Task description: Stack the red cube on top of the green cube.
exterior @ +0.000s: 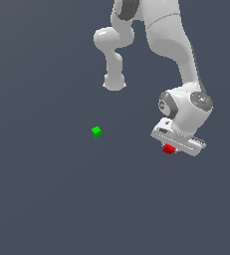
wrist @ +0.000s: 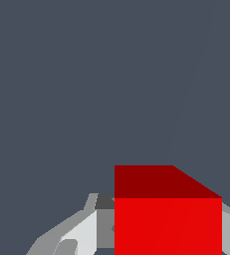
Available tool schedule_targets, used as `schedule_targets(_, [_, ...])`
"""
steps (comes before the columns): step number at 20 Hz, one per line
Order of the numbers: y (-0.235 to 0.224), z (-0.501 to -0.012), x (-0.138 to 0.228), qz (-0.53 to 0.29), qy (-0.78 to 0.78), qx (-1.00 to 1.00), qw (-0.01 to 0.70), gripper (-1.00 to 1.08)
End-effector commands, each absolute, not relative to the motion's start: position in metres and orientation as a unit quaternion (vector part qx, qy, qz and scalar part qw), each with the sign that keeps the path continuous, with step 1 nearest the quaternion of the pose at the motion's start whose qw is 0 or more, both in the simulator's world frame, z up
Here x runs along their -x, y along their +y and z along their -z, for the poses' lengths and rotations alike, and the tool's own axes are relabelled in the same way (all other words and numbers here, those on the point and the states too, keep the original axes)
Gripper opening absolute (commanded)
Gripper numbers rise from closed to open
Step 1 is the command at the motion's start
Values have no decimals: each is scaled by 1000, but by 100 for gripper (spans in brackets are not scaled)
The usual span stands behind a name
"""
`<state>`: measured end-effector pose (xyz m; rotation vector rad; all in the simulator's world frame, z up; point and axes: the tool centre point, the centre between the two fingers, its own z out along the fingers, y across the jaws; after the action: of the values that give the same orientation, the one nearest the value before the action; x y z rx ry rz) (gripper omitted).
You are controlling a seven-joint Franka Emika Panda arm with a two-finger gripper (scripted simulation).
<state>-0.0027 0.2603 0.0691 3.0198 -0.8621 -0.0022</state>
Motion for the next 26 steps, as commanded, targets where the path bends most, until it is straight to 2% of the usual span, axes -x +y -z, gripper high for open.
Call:
schedule_targets(1, [260,-88,3,0,-274,-962,0,-100])
schedule_targets(9, [261,-119,2,0,-274,-962,0,-100])
schedule_targets(18, [254,-118,4,0,-274,-962,0,-100])
schedule_targets(26, [222,-113,17,0,-274,-962,0,-100])
